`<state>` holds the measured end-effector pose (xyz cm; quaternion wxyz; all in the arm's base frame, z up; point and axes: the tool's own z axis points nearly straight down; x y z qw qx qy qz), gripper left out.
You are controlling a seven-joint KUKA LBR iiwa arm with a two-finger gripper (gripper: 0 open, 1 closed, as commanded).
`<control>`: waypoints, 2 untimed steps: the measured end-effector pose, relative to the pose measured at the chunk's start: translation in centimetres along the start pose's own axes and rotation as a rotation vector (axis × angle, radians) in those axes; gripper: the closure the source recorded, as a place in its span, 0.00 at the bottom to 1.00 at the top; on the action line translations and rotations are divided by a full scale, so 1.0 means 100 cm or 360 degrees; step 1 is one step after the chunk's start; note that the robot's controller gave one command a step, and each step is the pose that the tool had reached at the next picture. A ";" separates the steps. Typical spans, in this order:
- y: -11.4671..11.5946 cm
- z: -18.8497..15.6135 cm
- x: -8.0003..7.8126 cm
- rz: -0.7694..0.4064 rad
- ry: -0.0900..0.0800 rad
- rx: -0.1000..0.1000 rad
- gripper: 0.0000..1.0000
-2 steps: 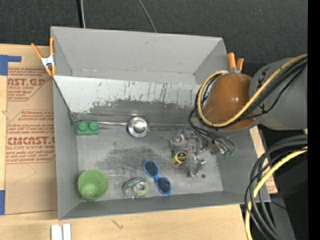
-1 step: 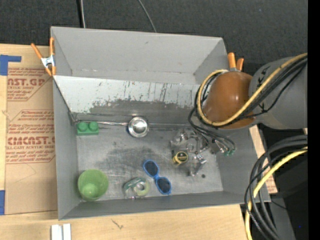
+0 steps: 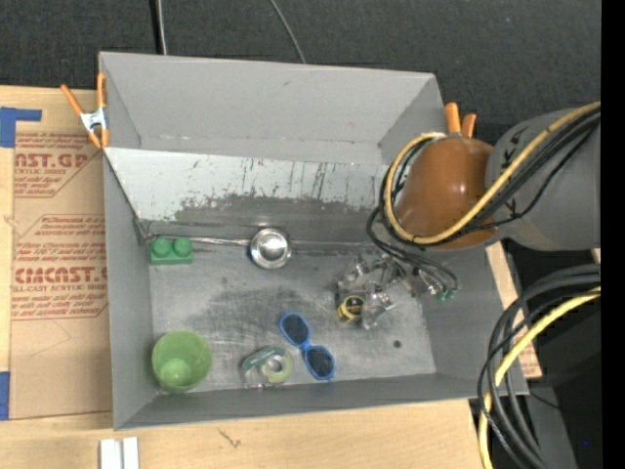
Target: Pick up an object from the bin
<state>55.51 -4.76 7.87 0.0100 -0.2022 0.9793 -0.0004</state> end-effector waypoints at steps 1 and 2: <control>0.000 -0.054 -0.003 0.0000 0.0020 -0.0003 1.00; 0.000 -0.119 -0.006 0.0000 0.0019 -0.0002 1.00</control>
Offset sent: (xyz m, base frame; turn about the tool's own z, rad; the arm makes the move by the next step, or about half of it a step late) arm 0.0000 -0.0002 0.0513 0.0000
